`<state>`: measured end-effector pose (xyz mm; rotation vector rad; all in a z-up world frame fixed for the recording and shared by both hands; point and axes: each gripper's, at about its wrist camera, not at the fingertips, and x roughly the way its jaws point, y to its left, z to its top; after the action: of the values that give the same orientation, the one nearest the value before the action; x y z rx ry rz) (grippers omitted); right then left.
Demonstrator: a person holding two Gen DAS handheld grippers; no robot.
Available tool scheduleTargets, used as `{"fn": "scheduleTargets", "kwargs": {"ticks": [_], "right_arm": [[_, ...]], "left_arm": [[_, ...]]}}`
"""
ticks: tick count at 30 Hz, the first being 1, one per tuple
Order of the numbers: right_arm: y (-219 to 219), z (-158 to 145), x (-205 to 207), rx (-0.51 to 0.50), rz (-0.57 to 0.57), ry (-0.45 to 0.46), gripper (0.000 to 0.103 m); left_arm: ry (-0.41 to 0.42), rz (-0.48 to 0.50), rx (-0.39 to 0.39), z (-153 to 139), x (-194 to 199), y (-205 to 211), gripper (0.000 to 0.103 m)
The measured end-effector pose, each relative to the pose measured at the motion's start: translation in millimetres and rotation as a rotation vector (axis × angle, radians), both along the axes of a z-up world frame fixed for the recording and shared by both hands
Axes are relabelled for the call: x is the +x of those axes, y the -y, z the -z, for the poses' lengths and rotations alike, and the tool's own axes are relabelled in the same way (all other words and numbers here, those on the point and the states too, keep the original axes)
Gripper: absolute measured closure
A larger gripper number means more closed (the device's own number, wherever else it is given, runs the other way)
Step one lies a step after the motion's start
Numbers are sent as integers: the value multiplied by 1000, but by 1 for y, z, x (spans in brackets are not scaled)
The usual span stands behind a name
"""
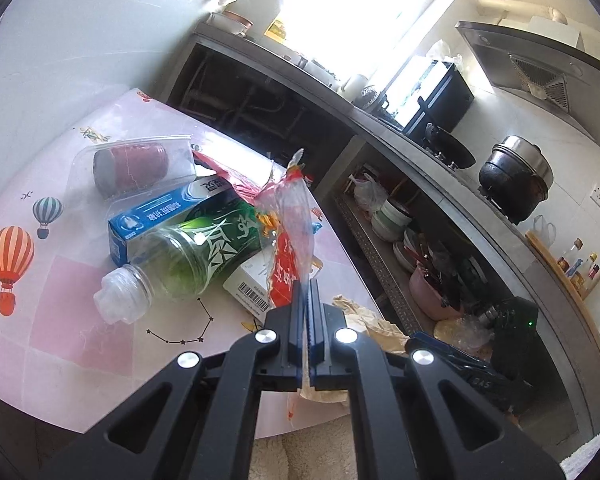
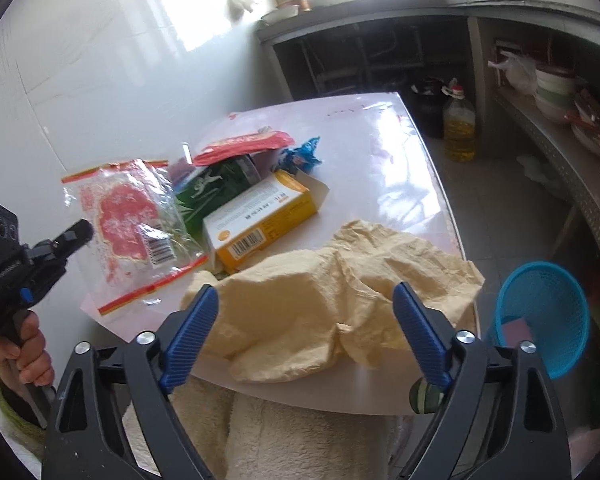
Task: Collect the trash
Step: 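Pinch the red-printed snack bag with the left tool while the right tool holds the cloth, then carry the cloth and snack bag to the blue wastebasket and release them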
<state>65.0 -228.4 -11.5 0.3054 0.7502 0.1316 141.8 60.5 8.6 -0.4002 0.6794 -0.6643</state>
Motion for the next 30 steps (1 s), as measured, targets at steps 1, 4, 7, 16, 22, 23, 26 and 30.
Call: {"fn": "scheduleTargets", "kwargs": {"ticks": [1,4,7,16,22,23,26,30], "right_arm": [[1,0,2,19,-1,5,8],[8,8,16,64,27,-25,8],[13,25,33,77,50,-110,8],[-38,51,50,-155,-51,-206,8],[-54,56,46,-316,6,-199,29],[-52,55,46,-312,26,-200,34],[-38,51,40,-286,77,-201,56],[-21,48,38,-245,137,-208,82]], "left_arm": [[-5,0,-2,1,1,-2,102],[-15,3,-5,4,0,-3,102],[-26,6,-7,8,0,-2,102],[-38,-7,-12,13,2,-8,102],[-40,-17,-13,14,2,-11,102],[-38,-19,-13,14,1,-11,102],[-41,-21,-19,14,1,-12,102],[-34,-15,-30,12,-1,-10,102]]}}
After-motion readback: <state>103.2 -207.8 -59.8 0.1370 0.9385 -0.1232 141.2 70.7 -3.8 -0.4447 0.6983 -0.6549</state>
